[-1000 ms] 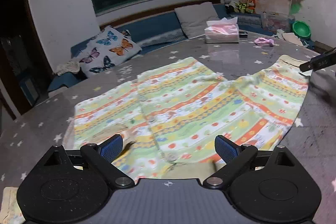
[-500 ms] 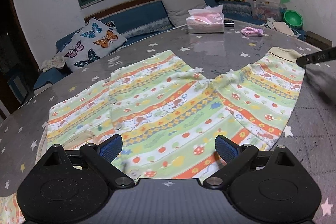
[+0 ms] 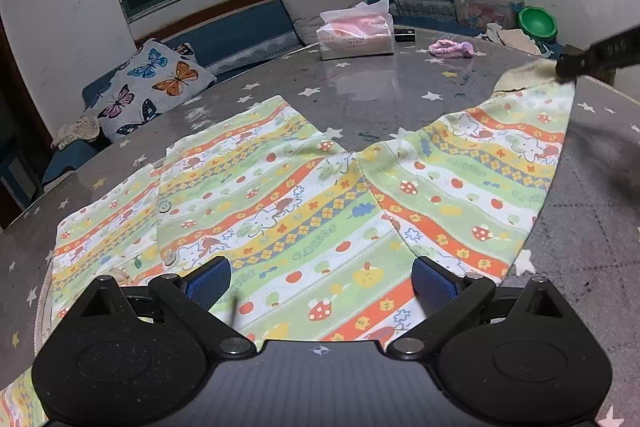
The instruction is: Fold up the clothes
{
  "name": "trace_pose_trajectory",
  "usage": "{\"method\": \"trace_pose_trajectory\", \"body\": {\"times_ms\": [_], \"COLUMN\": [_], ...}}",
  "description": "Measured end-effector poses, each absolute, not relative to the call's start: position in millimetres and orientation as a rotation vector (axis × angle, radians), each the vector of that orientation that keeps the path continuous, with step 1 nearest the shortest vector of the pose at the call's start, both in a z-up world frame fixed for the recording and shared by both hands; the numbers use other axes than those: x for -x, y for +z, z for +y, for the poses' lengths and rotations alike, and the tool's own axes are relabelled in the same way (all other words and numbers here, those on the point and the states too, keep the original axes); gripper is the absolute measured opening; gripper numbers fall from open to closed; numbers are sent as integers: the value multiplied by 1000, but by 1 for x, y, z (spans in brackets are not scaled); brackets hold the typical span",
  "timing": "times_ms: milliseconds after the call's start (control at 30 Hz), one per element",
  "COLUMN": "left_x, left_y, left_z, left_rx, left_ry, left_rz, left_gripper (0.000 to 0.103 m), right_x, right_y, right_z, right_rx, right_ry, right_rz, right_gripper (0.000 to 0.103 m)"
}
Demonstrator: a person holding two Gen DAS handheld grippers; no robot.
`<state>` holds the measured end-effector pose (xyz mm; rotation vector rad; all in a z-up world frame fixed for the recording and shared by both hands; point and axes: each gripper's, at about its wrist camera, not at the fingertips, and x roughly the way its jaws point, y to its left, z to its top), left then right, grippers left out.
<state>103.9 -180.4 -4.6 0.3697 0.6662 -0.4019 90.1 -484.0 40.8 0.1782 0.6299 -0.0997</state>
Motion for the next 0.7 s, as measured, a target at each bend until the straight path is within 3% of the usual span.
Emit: {"method": "trace_pose_trajectory", "body": {"times_ms": [300, 700], "left_x": [-93, -70], "left_y": [16, 24], "left_z": [-139, -54], "left_rx": [-290, -180], "left_ry": [-348, -222], "left_rz": [613, 565], "left_gripper": [100, 101], "right_x": [-79, -99], "right_y": [98, 160], "right_z": [-438, -285], "right_rx": [-142, 35], "right_ry": [-1, 335], "right_rz": [518, 430], "right_gripper": [4, 4]}}
